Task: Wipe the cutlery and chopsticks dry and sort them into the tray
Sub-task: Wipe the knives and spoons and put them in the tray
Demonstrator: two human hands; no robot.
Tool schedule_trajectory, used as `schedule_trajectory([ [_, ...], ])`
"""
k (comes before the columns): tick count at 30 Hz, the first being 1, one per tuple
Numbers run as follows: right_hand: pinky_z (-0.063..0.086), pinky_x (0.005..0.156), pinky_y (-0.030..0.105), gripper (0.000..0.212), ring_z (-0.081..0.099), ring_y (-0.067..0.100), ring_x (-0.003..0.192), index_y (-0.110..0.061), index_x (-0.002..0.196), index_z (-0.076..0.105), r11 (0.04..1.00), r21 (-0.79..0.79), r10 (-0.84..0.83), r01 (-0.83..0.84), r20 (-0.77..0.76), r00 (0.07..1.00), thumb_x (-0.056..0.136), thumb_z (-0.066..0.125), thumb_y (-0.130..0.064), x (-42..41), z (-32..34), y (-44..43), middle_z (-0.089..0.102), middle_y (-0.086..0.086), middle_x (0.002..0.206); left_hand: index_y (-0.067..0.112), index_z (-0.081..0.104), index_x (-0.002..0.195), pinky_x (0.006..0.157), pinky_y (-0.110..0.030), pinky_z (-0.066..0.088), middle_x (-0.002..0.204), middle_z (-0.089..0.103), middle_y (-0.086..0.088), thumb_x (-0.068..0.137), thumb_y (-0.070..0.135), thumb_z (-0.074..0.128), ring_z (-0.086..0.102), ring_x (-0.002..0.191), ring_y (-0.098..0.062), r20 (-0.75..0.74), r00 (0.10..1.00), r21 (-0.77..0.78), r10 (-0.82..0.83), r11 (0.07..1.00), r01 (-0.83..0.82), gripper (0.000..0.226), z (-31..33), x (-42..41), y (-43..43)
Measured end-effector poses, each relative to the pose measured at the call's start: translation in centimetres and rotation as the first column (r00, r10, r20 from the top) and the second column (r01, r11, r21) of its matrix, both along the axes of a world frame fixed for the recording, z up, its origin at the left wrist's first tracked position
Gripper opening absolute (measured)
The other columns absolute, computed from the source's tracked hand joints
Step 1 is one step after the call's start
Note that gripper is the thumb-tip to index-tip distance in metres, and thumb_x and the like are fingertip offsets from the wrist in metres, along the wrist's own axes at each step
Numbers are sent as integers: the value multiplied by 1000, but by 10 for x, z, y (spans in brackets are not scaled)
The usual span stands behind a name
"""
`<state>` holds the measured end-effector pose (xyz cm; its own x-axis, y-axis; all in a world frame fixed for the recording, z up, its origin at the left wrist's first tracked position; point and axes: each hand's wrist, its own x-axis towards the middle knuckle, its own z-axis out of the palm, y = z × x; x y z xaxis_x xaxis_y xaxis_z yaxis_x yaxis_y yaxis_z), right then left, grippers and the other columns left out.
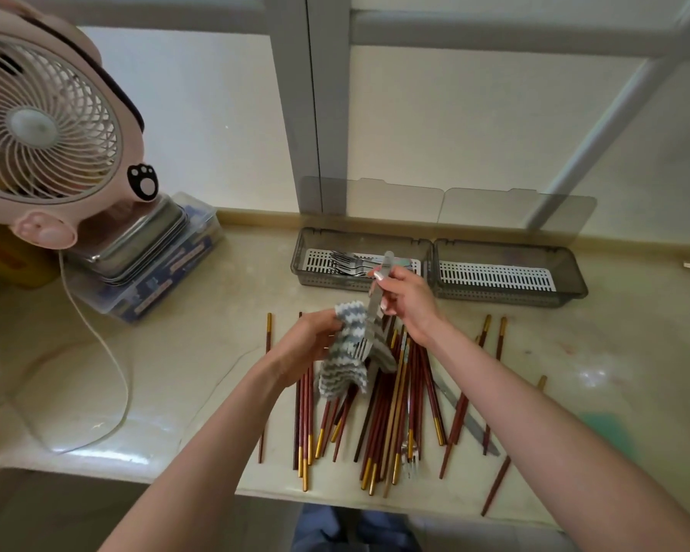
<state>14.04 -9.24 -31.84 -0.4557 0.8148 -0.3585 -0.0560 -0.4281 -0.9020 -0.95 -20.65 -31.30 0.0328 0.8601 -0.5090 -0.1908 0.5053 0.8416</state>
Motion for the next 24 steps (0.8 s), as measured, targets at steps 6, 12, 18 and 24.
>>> schedule_trajectory([
  [6,33,41,16,13,45,8,46,-6,99,62,992,102,71,-68,-25,997,95,50,-6,-3,9,-9,64,8,76,-5,60,108,86,-36,50,96,67,-12,89,20,57,62,88,-23,-41,993,24,-111,993,112,31,0,6,-3],
  [12,42,44,18,11,50,10,48,-8,97,62,985,156,79,-72,-38,996,94,52,-6,-4,17,-10,67,7,77,1,64,82,65,-24,55,78,70,-9,83,23,65,67,70,-18,-73,996,3,-47,999,47,22,-2,11,-5],
  [18,43,47,22,8,51,13,51,-7,99,59,975,180,124,-128,34,992,93,54,-9,-5,17,-13,68,7,77,0,65,74,59,-25,55,68,69,-9,68,28,73,66,61,-20,-96,995,-10,39,999,-40,30,-2,16,-7],
  [24,43,43,19,9,51,13,47,-2,99,59,972,221,66,-74,45,997,92,54,-5,-6,22,-7,69,8,76,2,65,78,62,-26,55,69,69,-6,81,16,67,67,64,-19,-48,997,0,53,999,-53,14,-1,13,-7],
])
